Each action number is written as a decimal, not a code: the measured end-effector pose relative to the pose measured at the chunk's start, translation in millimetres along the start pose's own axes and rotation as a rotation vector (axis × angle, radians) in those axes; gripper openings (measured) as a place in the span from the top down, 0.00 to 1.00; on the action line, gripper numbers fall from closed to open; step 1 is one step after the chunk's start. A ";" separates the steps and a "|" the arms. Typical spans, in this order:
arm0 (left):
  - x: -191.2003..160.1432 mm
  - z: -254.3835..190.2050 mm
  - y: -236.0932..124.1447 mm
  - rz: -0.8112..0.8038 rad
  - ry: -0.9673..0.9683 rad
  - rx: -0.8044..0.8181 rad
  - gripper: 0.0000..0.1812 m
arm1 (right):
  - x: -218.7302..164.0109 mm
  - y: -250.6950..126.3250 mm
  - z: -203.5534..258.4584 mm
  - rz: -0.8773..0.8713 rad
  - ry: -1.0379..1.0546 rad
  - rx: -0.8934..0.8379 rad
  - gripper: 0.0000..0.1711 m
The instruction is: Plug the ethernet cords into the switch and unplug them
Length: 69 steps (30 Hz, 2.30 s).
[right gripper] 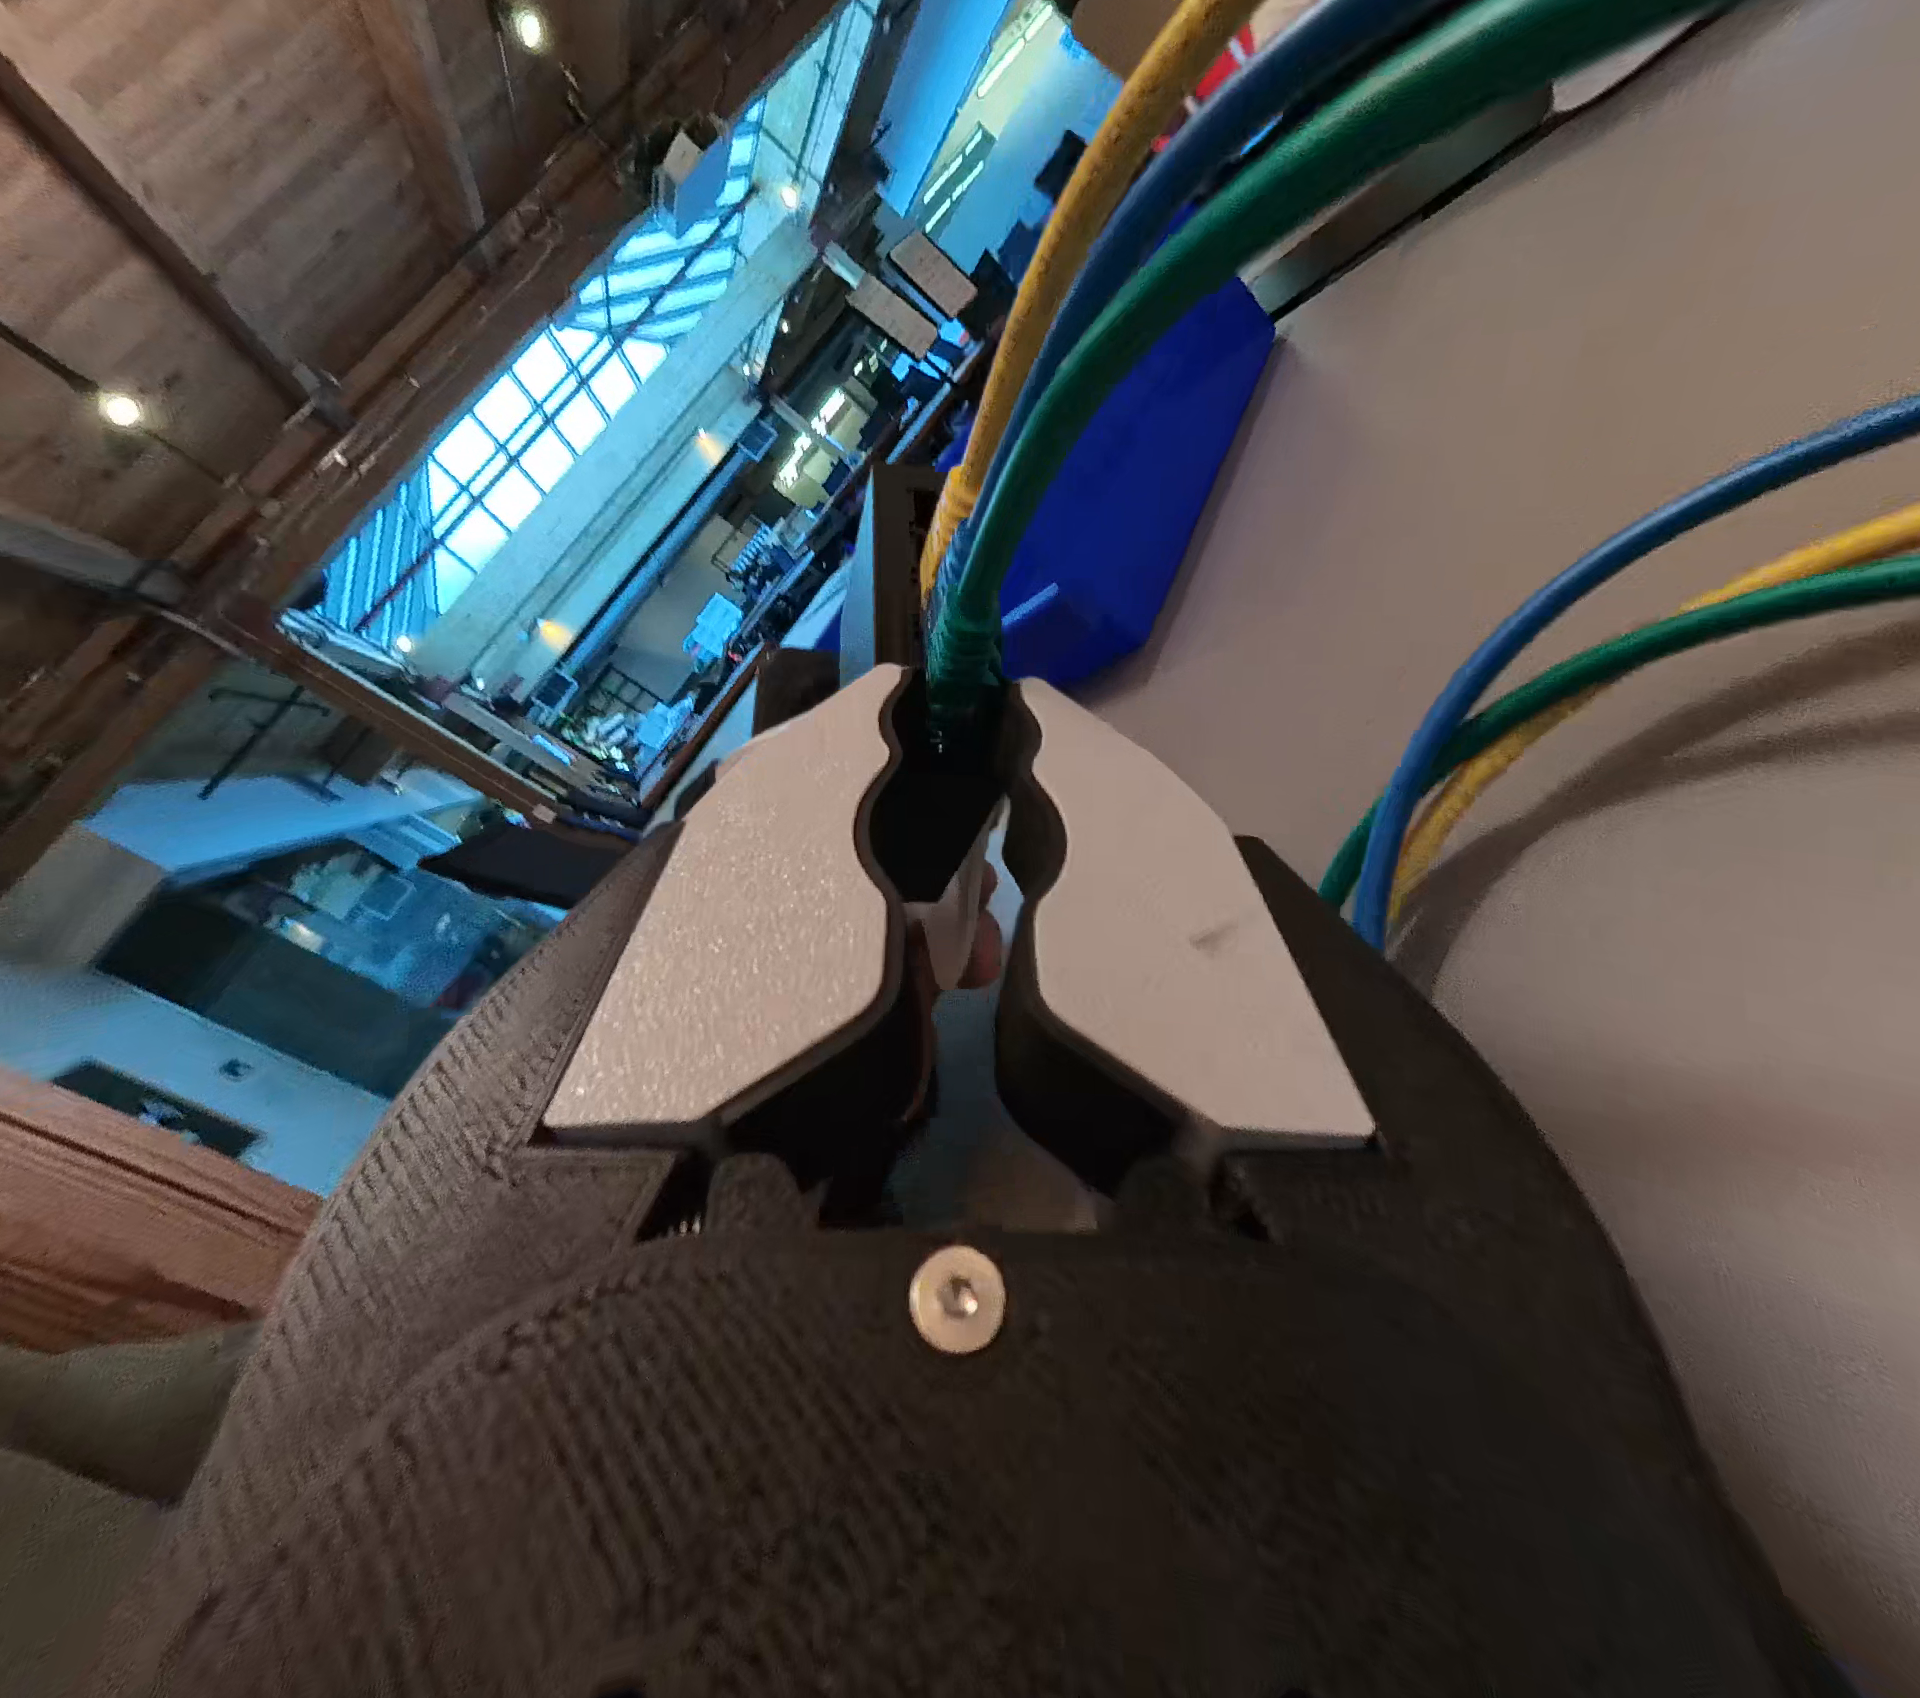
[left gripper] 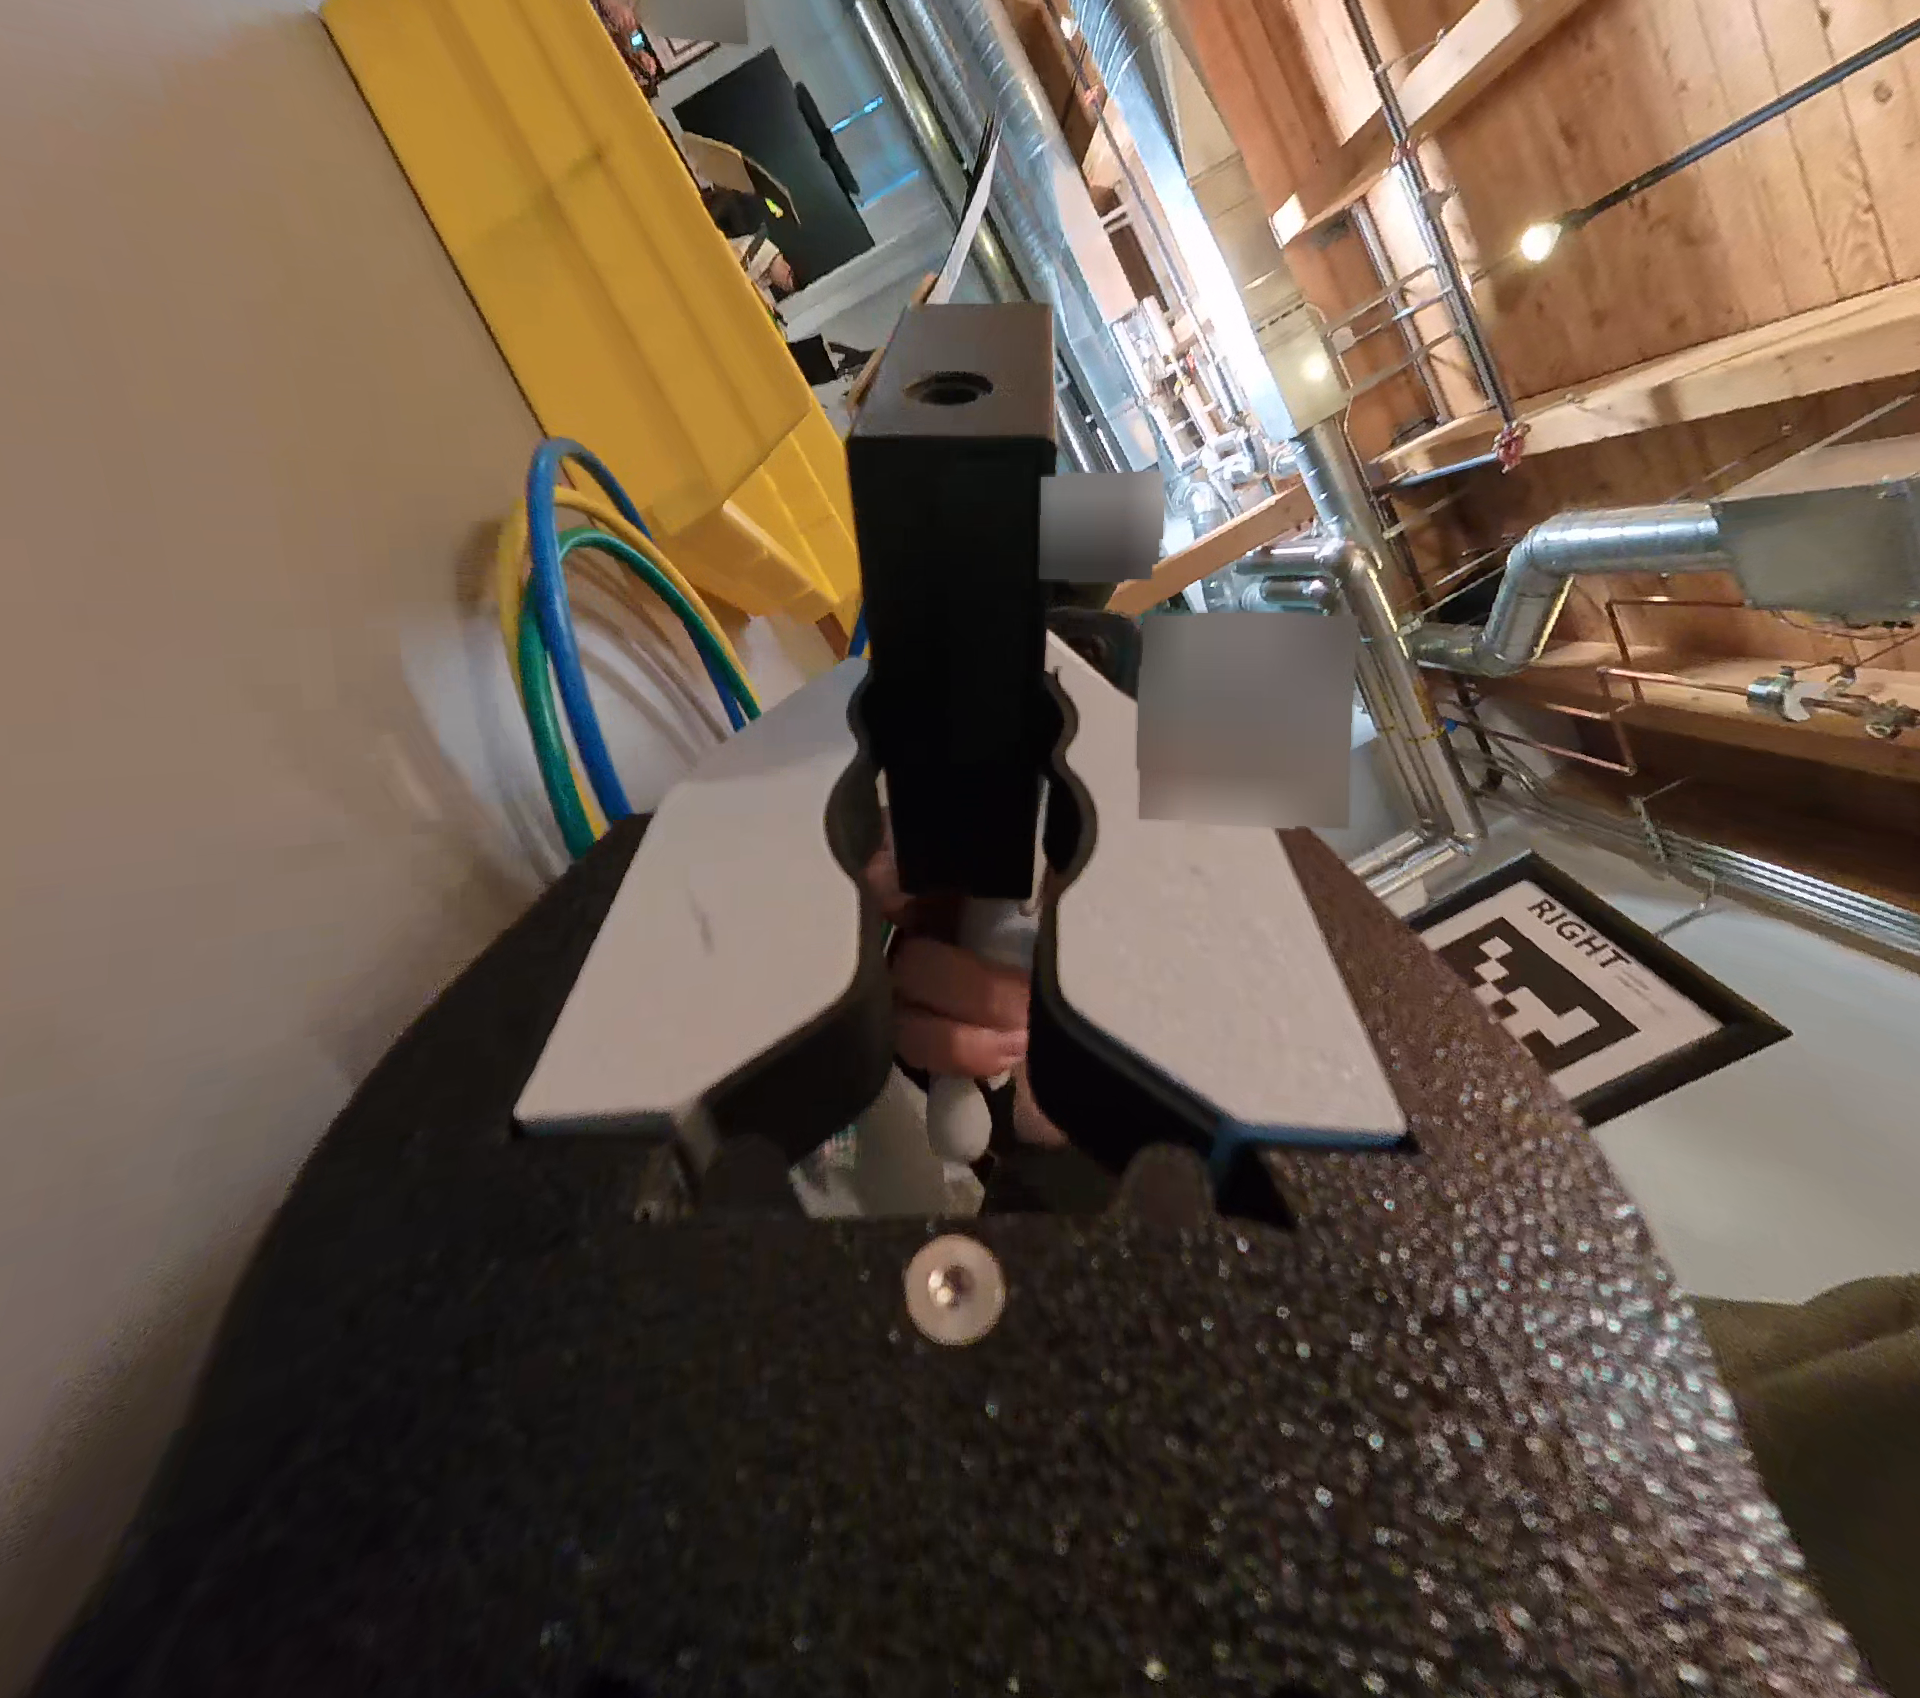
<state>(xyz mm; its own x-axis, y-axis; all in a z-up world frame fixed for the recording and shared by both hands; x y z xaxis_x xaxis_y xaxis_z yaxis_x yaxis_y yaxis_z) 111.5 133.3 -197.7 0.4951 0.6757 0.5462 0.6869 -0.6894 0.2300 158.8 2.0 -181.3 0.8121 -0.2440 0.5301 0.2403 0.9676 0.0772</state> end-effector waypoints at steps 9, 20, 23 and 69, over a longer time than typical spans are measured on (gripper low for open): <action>-2.2 2.7 0.0 -0.049 -0.188 -0.097 0.85 | 10.0 3.7 9.7 0.076 -0.182 -0.056 0.90; 7.4 -12.1 -1.3 -0.123 0.040 -0.017 0.85 | 1.3 4.9 9.0 -0.094 0.091 0.080 0.91; 9.1 -12.6 -2.6 -0.133 0.039 -0.008 0.85 | -3.3 4.2 8.2 -0.123 0.120 0.084 0.92; 1.2 -8.2 2.4 0.005 -0.018 -0.078 0.85 | 0.3 0.7 10.8 -0.077 -0.022 0.043 0.92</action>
<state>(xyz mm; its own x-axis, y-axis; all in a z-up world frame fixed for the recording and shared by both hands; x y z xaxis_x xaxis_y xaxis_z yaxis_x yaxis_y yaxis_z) 109.4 130.3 -189.9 0.5085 0.6764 0.5329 0.6412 -0.7105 0.2900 153.6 3.3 -172.0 0.7800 -0.3170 0.5395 0.2784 0.9479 0.1545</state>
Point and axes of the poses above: each gripper's, where its closed fingertips meet, y out along the fingers, x out of its top, z = x × y across the jaws, the point moved 7 cm from there along -y, back along the fingers, and after that the axes turned 8 degrees about y, right-handed, at the moved point
